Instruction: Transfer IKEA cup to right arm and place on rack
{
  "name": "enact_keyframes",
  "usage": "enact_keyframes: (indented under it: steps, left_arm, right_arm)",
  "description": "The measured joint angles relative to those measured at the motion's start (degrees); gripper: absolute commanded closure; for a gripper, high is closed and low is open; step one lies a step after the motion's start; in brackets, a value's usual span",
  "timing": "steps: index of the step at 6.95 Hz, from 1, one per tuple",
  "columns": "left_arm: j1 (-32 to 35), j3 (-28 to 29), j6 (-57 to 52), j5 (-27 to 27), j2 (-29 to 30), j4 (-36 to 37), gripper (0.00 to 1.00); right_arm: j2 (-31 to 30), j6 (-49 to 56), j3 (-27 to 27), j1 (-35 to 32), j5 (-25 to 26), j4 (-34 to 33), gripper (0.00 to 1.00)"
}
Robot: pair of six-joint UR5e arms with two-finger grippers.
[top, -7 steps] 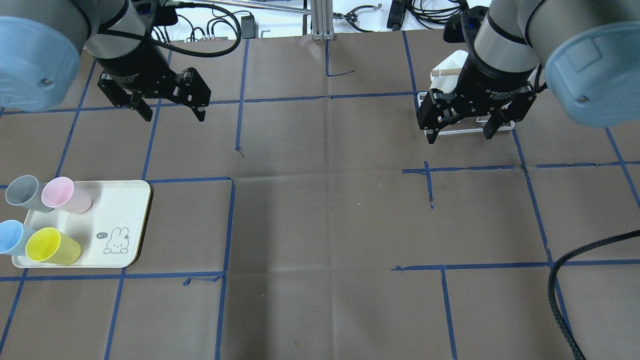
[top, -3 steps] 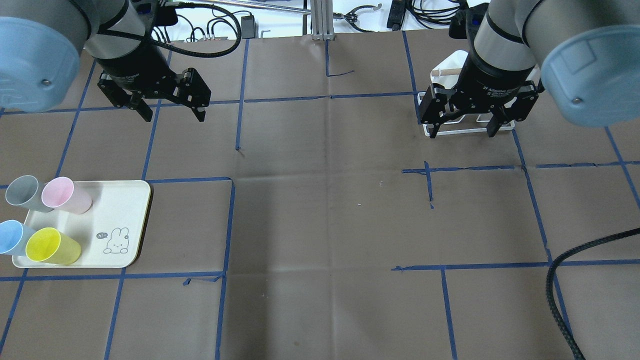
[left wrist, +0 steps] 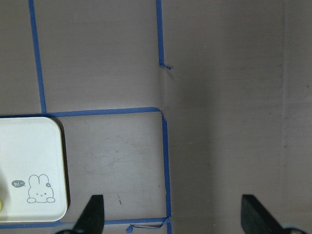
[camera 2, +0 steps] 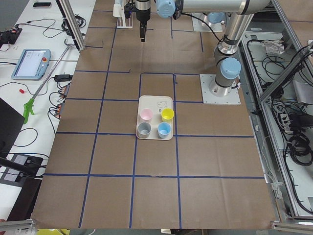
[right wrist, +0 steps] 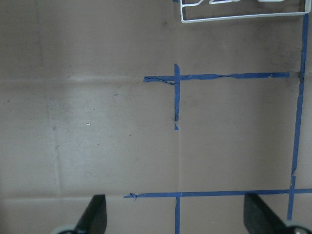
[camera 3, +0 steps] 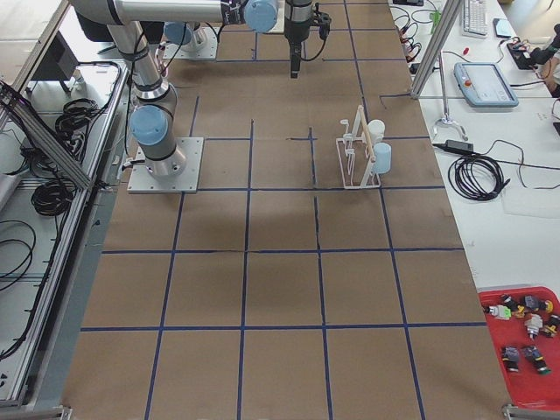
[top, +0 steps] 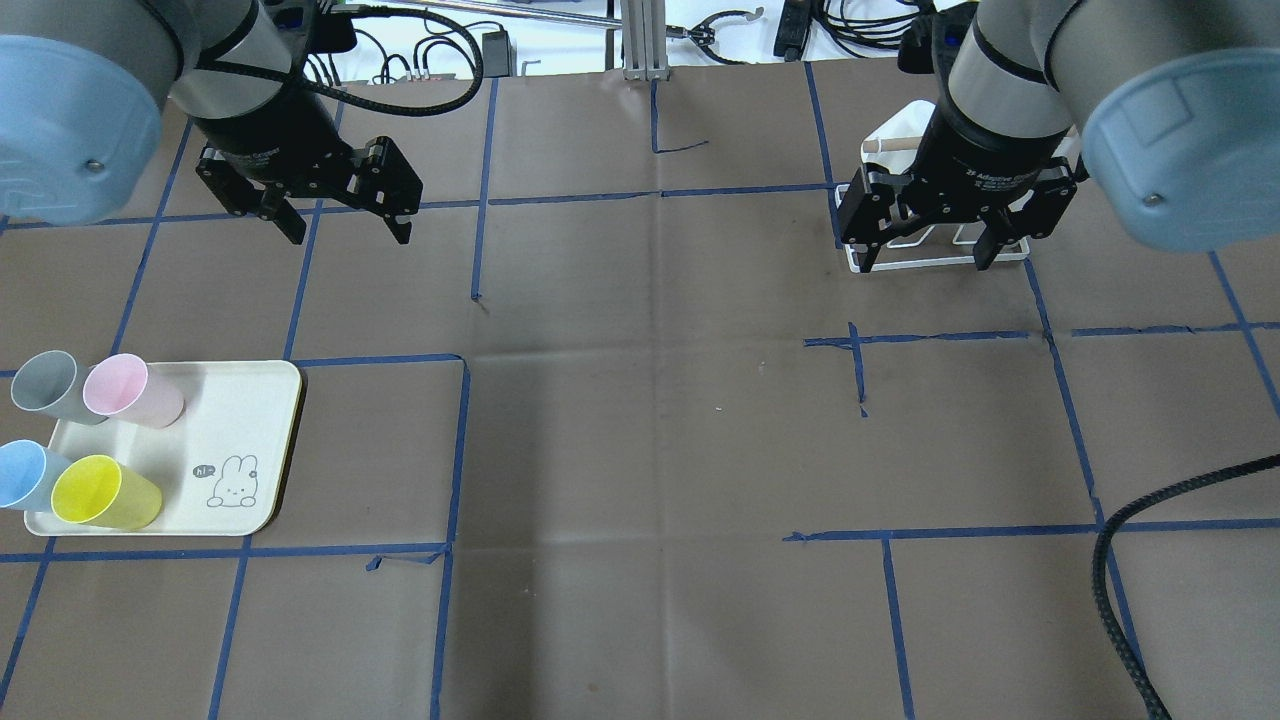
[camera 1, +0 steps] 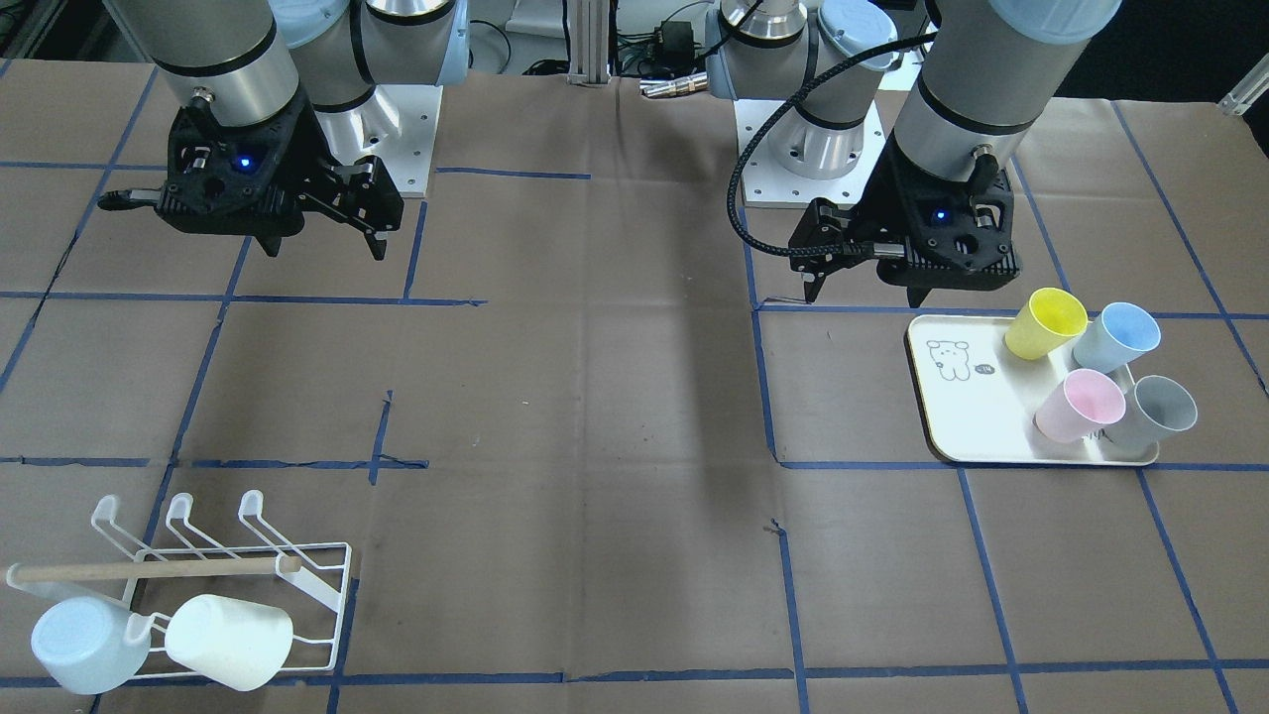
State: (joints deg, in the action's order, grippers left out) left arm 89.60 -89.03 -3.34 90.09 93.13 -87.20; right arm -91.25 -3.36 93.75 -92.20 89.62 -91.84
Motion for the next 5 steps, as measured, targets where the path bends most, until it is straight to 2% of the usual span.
enact_keyframes:
  steps: [5]
  left_arm:
    - [0.0,0.0,0.0,0.0,0.0,0.0,0.01]
  right_arm:
    - [-0.1,-0.4,0.1,0.0,0.0,-0.3,0.00]
